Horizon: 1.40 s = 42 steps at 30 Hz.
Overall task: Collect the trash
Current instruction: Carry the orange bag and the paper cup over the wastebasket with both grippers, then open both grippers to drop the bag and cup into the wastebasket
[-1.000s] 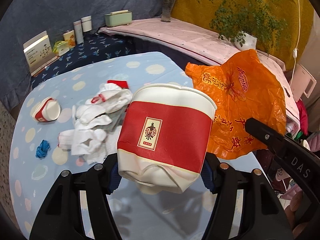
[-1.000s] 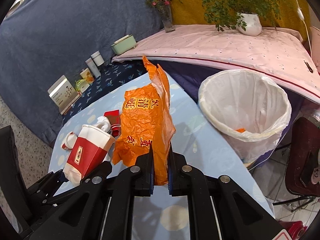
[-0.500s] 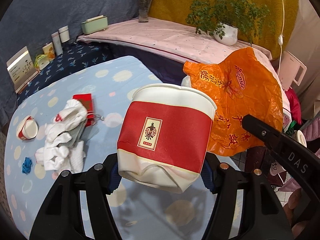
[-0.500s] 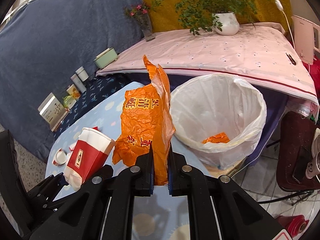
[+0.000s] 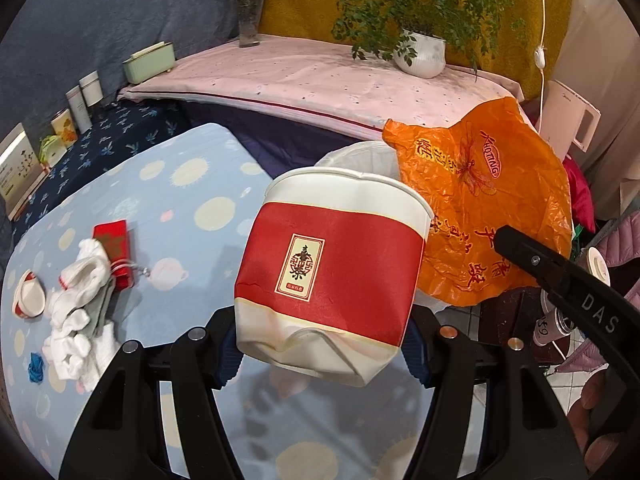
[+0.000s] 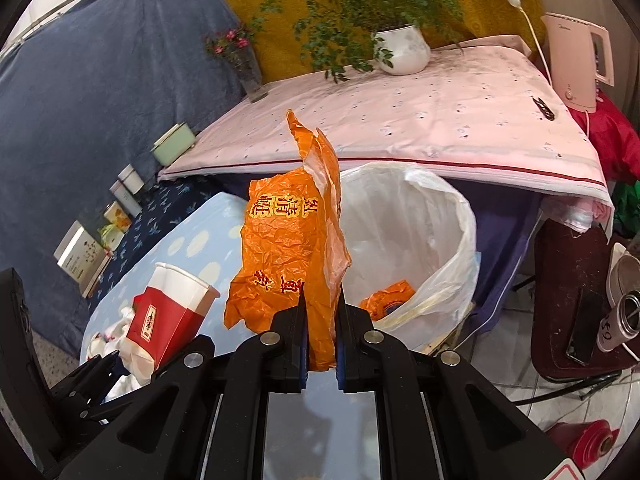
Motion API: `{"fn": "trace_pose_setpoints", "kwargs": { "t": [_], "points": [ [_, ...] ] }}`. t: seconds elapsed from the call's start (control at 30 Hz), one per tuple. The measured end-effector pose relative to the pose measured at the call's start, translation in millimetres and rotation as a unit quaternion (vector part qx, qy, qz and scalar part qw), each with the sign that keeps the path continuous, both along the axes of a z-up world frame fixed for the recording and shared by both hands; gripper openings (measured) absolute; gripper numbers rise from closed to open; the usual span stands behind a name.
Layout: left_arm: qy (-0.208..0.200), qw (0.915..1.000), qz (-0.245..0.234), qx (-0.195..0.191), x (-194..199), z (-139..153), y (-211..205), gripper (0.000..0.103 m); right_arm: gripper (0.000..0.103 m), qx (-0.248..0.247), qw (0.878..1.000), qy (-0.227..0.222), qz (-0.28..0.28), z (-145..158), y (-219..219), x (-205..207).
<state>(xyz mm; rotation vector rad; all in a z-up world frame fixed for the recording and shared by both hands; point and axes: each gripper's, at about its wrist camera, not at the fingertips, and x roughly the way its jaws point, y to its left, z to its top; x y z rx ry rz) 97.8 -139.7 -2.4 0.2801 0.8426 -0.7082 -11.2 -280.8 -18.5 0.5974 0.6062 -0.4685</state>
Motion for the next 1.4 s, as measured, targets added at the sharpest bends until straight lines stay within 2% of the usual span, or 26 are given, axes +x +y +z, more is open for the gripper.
{"fn": "trace_pose_setpoints", "kwargs": {
  "t": [0.33,0.7,0.77,0.87,0.93,1.03,1.17,1.4],
  "points": [
    [0.011,0.9994,-0.032,0.008,10,-13,-48,0.061,0.009,0.008,0.999,0.012,-0.041,-16,-43,0],
    [0.029,0.9984,-0.048,0.009,28,-30,-82,0.061,0.009,0.013,0.998,0.026,-0.052,-32,-68,16],
    [0.032,0.9983,-0.048,0.006,32,-32,-85,0.063,0.010,0.013,0.998,0.028,-0.052,-35,-70,20],
    [0.032,0.9986,-0.041,0.001,36,-33,-85,0.074,0.011,0.015,0.998,0.032,-0.049,-38,-72,26],
    [0.031,0.9988,-0.038,-0.007,37,-33,-83,0.080,0.016,0.015,0.998,0.035,-0.046,-40,-72,30],
    [0.031,0.9990,-0.031,-0.006,39,-34,-80,0.081,0.018,0.014,0.998,0.039,-0.044,-42,-70,33],
    [0.036,0.9992,-0.017,-0.005,44,-37,-72,0.081,0.035,0.012,0.998,0.040,-0.043,-43,-66,36],
    [0.038,0.9992,0.003,-0.009,48,-34,-54,0.081,0.037,0.010,0.998,0.042,-0.036,-40,-56,41]
  ]
}}
